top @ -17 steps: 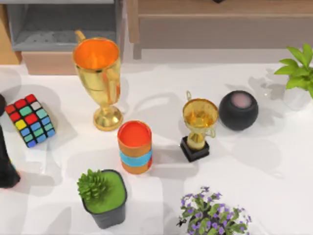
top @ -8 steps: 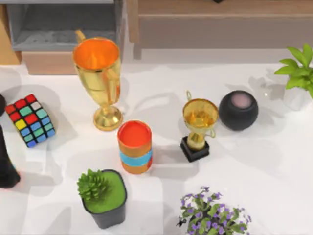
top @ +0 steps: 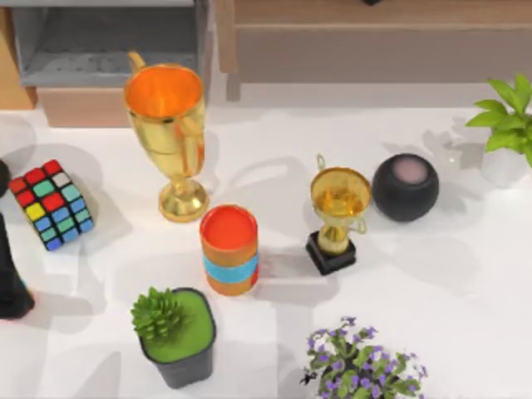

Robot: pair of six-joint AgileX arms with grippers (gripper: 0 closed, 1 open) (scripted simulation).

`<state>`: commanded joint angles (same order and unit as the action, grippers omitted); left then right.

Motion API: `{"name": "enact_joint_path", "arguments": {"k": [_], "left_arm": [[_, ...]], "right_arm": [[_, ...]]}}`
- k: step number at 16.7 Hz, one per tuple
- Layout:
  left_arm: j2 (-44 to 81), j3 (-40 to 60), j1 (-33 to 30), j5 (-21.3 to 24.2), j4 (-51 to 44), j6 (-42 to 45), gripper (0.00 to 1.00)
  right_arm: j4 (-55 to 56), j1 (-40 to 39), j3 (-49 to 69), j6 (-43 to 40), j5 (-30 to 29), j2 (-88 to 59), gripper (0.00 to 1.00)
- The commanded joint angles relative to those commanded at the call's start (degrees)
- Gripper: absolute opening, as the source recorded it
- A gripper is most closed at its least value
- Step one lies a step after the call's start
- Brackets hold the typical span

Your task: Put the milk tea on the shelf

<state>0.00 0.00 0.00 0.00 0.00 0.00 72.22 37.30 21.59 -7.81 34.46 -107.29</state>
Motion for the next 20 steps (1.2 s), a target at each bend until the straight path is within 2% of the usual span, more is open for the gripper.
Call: {"name": "enact_joint_path", "arguments": {"k": [4, 17, 20], "left_arm": [[0.00, 0.00, 0.00, 0.00, 0.00, 0.00, 1.00], [0.00, 0.00, 0.00, 0.00, 0.00, 0.00, 1.00], [0.00, 0.00, 0.00, 0.00, 0.00, 0.00, 1.00]], "right_arm": [[0.24, -0.58, 0.51, 0.17, -0.58, -0.59, 1.00], [0.24, -0.58, 0.51, 0.17, -0.58, -0.59, 0.02], [0.24, -0.58, 0.51, 0.17, -0.58, -0.59, 0.00]]}}
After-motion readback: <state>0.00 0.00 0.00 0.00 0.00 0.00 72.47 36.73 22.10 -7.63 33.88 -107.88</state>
